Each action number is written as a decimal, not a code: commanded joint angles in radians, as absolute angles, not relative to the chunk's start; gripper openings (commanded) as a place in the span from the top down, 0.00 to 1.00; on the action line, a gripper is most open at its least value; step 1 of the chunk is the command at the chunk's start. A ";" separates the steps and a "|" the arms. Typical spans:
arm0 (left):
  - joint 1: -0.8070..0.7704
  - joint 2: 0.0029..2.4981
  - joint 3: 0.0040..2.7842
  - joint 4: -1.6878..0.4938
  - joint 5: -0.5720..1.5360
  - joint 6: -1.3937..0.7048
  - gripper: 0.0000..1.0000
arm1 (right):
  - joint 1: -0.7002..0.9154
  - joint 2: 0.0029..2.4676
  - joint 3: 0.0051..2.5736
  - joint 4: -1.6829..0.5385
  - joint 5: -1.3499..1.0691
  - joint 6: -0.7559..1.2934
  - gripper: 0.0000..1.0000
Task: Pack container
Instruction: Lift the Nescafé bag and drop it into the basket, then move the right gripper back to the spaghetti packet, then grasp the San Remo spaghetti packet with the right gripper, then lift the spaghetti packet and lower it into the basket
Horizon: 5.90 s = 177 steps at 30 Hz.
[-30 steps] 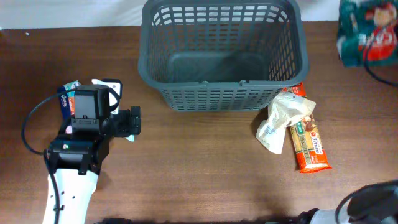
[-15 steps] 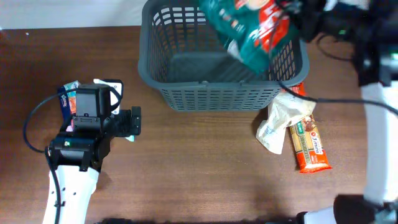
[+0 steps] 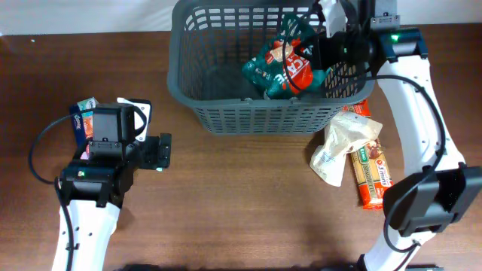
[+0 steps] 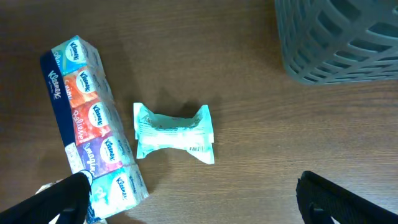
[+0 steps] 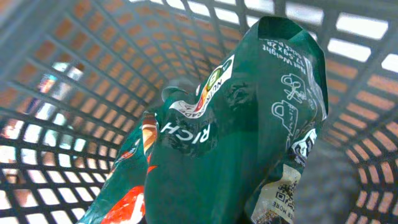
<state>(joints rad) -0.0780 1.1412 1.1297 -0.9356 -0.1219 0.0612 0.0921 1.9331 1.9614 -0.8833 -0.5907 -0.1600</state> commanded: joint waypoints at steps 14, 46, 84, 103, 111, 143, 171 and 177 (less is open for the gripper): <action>-0.073 1.145 1.131 -0.937 -0.159 0.087 0.01 | 0.077 1.885 2.415 -0.951 -0.495 -0.149 0.01; 0.282 0.989 1.083 -0.929 -0.134 0.107 0.01 | -0.376 1.457 1.250 -1.322 -0.057 -0.059 0.01; 0.283 0.989 1.083 -0.905 -0.100 0.152 0.01 | -0.360 1.875 0.963 -0.752 -0.308 -0.423 0.21; 0.283 0.989 1.083 -0.898 -0.101 0.152 0.01 | -0.358 1.891 0.939 -0.683 -0.201 -0.599 0.17; 0.283 0.989 1.083 -0.898 -0.100 0.152 0.01 | -0.358 1.978 0.939 -0.610 -0.198 -0.598 0.20; 0.283 0.989 1.083 -0.896 -0.100 0.152 0.01 | -0.602 1.859 1.668 -0.908 -0.225 -0.245 0.96; 0.282 0.989 1.083 -0.898 -0.017 0.152 0.01 | 0.234 2.133 2.653 -1.447 -0.413 -0.723 0.97; 0.282 0.989 1.083 -0.899 -0.018 0.152 0.01 | 0.236 2.164 2.651 -1.493 -0.594 -0.916 0.96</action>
